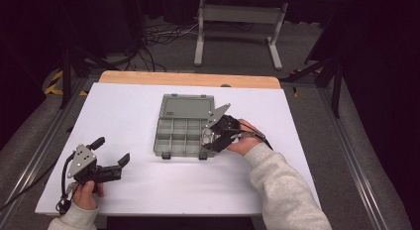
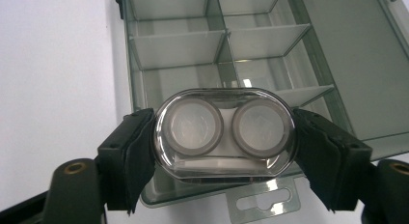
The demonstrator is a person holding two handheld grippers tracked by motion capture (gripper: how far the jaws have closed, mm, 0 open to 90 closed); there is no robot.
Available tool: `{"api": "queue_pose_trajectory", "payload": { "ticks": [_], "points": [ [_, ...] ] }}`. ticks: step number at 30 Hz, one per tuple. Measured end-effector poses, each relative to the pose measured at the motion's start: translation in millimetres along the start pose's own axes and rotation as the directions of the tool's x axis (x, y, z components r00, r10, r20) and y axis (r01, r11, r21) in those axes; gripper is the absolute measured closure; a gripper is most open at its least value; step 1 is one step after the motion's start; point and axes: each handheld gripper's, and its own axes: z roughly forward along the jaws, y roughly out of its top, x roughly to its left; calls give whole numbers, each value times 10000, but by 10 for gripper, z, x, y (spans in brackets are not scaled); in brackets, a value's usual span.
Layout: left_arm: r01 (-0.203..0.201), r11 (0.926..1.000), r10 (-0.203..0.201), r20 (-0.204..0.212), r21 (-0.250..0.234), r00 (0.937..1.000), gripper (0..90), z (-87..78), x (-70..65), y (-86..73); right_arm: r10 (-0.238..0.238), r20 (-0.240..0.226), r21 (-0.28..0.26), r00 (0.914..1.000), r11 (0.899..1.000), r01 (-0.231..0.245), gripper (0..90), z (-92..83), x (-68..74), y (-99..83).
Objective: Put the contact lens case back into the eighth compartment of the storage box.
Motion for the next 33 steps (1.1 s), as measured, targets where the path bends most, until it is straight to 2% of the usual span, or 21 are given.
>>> {"api": "queue_pose_trajectory", "payload": {
  "ticks": [9, 18, 27, 30, 33],
  "points": [
    [-3, 10000, 3, -1, -6, 10000, 2, 0, 0, 0, -299, -2, 261, 9996, 9992, 299, 265, 44, 14, -1],
    [-4, 10000, 4, 2, 0, 10000, 2, 1, -1, 0, -352, -12, 355, 9994, 9987, 352, 264, 57, 19, -10],
    [-4, 10000, 4, 8, 4, 10000, 2, 1, -1, 0, -297, -32, 402, 9996, 9987, 298, 257, 63, 14, -12],
    [-5, 10000, 5, 9, 2, 10000, 2, 1, -1, 0, -113, -164, 259, 9998, 9996, 117, 227, 57, 0, -15],
    [-3, 10000, 3, 7, 2, 10000, 2, 1, -1, 0, -139, -133, 235, 9998, 9996, 142, 225, 50, 0, -19]
  ]
}}
